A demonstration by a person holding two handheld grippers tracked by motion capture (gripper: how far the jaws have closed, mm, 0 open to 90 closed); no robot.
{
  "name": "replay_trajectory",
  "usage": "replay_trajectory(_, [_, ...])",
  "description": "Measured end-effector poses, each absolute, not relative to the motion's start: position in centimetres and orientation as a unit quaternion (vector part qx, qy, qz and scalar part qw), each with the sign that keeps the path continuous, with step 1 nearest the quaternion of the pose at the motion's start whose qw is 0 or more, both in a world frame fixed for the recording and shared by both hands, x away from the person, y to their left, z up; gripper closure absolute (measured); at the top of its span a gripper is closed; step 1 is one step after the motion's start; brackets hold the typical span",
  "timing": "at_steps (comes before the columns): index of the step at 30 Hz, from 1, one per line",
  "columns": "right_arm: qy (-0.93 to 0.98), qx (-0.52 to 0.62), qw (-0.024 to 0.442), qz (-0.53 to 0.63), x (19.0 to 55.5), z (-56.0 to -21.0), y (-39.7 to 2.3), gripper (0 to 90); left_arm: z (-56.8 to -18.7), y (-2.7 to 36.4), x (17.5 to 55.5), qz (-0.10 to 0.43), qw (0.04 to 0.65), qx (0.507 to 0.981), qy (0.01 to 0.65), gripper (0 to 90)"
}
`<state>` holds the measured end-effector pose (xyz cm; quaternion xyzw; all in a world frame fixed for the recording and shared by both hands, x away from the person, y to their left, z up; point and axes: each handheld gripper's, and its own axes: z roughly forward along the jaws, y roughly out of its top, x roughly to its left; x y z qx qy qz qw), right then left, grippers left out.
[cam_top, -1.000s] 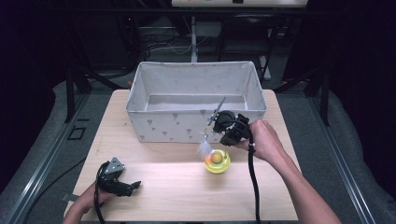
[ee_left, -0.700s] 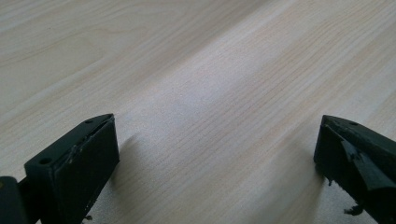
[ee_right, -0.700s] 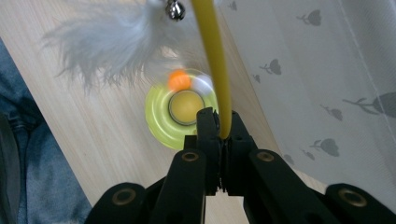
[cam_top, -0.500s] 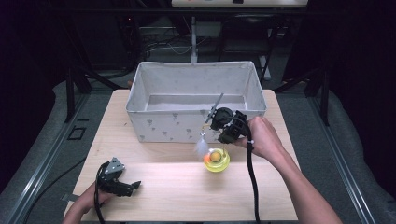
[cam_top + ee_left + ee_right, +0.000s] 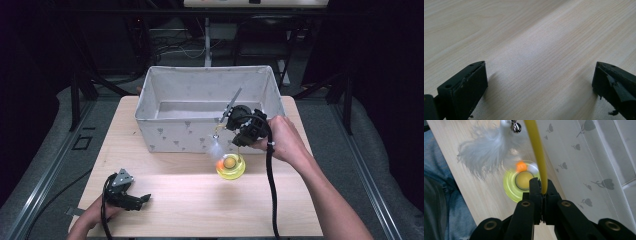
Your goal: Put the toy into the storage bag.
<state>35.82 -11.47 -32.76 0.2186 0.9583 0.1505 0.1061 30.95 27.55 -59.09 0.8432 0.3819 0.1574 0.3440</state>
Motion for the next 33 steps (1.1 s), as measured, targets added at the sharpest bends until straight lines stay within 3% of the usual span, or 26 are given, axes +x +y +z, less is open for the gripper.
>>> replay_trajectory(17, [0.955, 0.224, 0.109, 0.161, 36.0, -30.1, -11.7, 88.3, -59.1, 27.5, 31.0, 0.156, 0.345, 0.843, 0.382, 0.0])
replay_trajectory(33, [0.962, 0.221, 0.083, 0.14, 37.5, -28.5, -11.0, 88.4, -59.0, 27.6, 31.0, 0.152, 0.343, 0.845, 0.38, 0.0])
